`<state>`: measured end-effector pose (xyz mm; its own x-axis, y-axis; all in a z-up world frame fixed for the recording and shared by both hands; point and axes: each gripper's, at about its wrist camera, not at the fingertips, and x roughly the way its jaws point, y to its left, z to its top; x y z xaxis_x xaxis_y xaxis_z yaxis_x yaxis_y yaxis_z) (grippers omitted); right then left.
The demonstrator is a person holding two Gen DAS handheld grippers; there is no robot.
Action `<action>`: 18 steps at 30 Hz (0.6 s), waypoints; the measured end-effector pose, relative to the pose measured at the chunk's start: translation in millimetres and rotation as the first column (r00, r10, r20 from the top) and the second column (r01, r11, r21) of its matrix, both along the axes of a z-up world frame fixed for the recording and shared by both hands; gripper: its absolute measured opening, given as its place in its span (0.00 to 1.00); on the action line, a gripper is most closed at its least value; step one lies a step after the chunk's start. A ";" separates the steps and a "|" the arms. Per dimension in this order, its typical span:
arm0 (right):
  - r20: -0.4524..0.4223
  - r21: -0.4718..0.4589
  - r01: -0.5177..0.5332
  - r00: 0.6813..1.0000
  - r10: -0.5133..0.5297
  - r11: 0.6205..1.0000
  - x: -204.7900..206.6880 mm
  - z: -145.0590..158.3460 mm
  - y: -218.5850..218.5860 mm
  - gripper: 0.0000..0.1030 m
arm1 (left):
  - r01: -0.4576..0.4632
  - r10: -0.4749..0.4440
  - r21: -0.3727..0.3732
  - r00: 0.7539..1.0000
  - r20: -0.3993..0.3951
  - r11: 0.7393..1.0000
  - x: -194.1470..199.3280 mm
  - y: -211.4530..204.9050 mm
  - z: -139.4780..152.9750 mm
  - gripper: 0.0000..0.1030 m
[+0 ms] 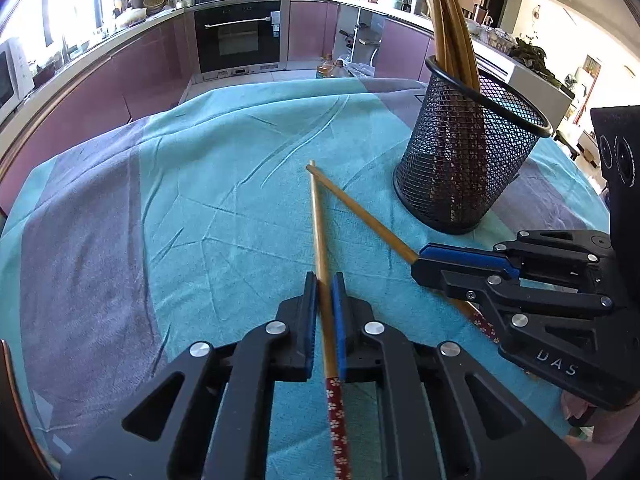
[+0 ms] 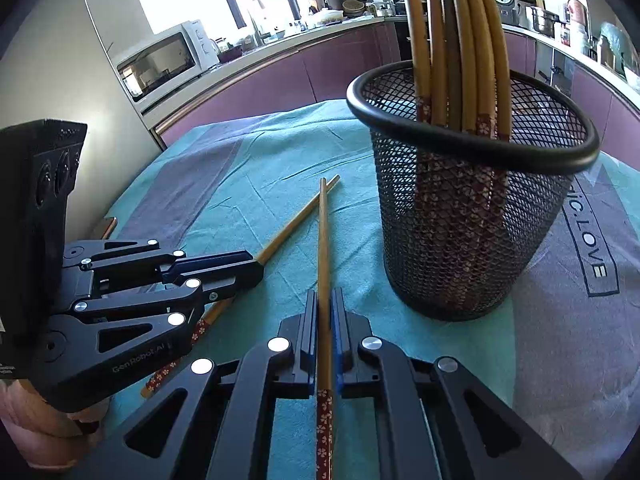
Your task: Organize utensils
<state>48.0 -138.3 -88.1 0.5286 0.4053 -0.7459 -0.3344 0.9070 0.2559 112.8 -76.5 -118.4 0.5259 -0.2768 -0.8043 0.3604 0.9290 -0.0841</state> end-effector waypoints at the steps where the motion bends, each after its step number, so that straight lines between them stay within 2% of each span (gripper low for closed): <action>1: 0.001 0.004 0.001 1.000 -0.001 1.000 -0.6 0.8 -0.8 0.06 | -0.003 0.003 -0.003 1.000 0.000 1.000 0.0 0.9 -0.3 0.07; 18: 0.042 0.089 -0.030 0.999 0.027 0.996 -20.6 19.2 -15.0 0.06 | -0.005 0.007 -0.037 0.999 0.036 0.999 -15.8 4.7 14.5 0.07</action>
